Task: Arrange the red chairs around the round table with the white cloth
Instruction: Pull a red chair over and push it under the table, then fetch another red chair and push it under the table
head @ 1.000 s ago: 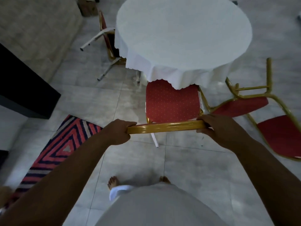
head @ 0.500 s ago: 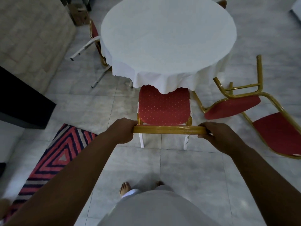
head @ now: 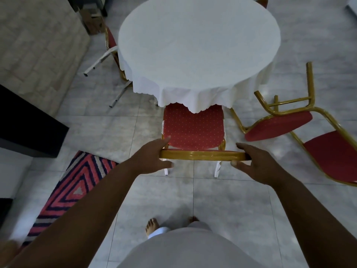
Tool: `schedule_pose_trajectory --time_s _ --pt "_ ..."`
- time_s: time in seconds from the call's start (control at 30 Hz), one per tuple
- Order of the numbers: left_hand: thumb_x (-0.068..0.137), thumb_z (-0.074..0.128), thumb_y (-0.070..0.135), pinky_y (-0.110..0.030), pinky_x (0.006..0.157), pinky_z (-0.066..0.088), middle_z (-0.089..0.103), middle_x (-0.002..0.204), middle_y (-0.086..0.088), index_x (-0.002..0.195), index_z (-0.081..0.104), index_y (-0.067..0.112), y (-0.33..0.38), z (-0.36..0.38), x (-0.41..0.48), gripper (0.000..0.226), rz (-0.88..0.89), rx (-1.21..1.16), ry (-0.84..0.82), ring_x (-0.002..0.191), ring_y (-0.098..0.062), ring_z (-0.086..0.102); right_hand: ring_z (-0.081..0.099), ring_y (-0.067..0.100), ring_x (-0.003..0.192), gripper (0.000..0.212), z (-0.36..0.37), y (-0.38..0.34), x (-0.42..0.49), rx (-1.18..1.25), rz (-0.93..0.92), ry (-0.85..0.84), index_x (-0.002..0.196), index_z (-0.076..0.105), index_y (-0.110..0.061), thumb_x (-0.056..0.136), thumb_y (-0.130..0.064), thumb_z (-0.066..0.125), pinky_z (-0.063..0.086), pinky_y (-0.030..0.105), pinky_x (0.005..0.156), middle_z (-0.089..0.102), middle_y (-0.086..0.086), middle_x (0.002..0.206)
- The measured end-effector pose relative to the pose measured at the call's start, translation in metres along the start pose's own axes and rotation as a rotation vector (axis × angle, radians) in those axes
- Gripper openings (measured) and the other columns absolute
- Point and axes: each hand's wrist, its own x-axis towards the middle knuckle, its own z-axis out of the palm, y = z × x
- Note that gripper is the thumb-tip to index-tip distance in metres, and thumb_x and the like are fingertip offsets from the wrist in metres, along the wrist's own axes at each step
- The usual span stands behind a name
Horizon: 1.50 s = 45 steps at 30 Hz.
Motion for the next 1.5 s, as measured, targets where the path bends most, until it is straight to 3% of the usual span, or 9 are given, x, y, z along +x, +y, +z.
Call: schedule_pose_trajectory --time_s 0.07,0.13,0.2,0.33,0.5,0.63,1.23,1.4,1.5 --pt "0.085 0.055 0.056 -0.037 0.114 0.017 0.03 0.144 0.016 0.148 0.022 0.037 0.005 0.003 -0.001 0.074 -0.037 -0.24 0.103 0.138 -0.007 0.022 0.029 0.019 0.143 0.059 0.008 -0.015 0.006 0.209 0.14 0.083 0.144 0.04 -0.018 0.094 -0.048 0.048 0.027 0.042 0.114 0.043 0.001 0.148" --pt "0.09 0.035 0.066 -0.046 0.12 0.006 0.023 0.157 0.006 0.151 0.022 0.029 0.008 0.012 0.007 0.073 -0.243 -0.4 0.304 0.147 -0.015 0.012 0.027 0.026 0.143 0.058 0.021 -0.025 0.02 0.321 0.316 0.219 0.135 0.05 -0.018 0.097 -0.057 0.029 0.026 0.042 0.111 0.044 0.008 0.147" --pt "0.092 0.026 0.067 -0.049 0.119 0.013 0.027 0.158 -0.008 0.151 0.025 0.016 0.009 0.022 0.017 0.078 -0.417 -0.325 0.433 0.147 -0.024 0.018 0.034 0.032 0.138 0.064 0.032 -0.029 0.031 0.2 0.364 0.314 0.117 0.054 -0.009 0.095 -0.06 0.022 0.034 0.045 0.103 0.053 0.015 0.133" --pt "0.091 0.025 0.069 -0.049 0.12 0.015 0.022 0.16 -0.009 0.152 0.019 0.011 0.001 0.034 0.034 0.084 -0.42 -0.107 0.508 0.149 -0.027 0.012 0.021 0.032 0.145 0.057 0.037 -0.025 0.043 0.115 0.358 0.382 0.116 0.052 -0.004 0.098 -0.051 0.026 0.031 0.048 0.109 0.05 0.018 0.139" --pt "0.093 0.028 0.064 -0.045 0.119 0.013 0.018 0.161 -0.007 0.153 0.016 0.01 -0.001 0.022 0.057 0.082 -0.441 -0.115 0.492 0.15 -0.024 0.005 0.029 0.034 0.141 0.068 0.031 -0.017 0.068 0.12 0.324 0.403 0.11 0.055 -0.008 0.093 -0.06 0.015 0.03 0.049 0.109 0.056 0.017 0.128" --pt "0.095 0.031 0.06 -0.047 0.117 0.018 0.022 0.159 -0.012 0.151 0.019 0.006 -0.001 0.008 0.076 0.079 -0.444 -0.113 0.496 0.15 -0.028 0.005 0.044 0.036 0.126 0.077 0.023 -0.018 0.089 0.101 0.354 0.425 0.103 0.055 -0.009 0.088 -0.066 0.006 0.042 0.05 0.098 0.061 0.017 0.113" --pt "0.097 0.026 0.057 -0.05 0.117 0.015 0.022 0.159 -0.011 0.151 0.021 0.008 -0.014 -0.019 0.11 0.073 -0.417 -0.043 0.429 0.15 -0.03 0.005 0.052 0.038 0.118 0.096 0.022 -0.018 0.131 0.009 0.407 0.377 0.1 0.059 -0.006 0.082 -0.072 -0.008 0.037 0.049 0.104 0.066 0.017 0.106" --pt "0.09 0.024 0.068 -0.058 0.115 0.016 0.031 0.155 -0.015 0.145 0.031 0.009 -0.013 -0.045 0.114 0.081 -0.31 0.304 0.189 0.146 -0.033 0.017 0.039 0.038 0.134 0.106 0.01 -0.02 0.127 -0.056 0.427 0.258 0.115 0.057 -0.005 0.076 -0.081 -0.007 0.026 0.052 0.112 0.06 0.019 0.123" --pt "0.09 0.027 0.069 -0.055 0.114 0.021 0.034 0.152 -0.019 0.146 0.031 0.007 0.02 -0.063 0.124 0.084 -0.142 0.378 0.18 0.144 -0.034 0.024 0.021 0.039 0.144 0.086 -0.012 -0.027 0.111 -0.151 0.38 0.253 0.125 0.051 -0.002 0.089 -0.068 0.009 0.026 0.054 0.111 0.05 0.021 0.137"
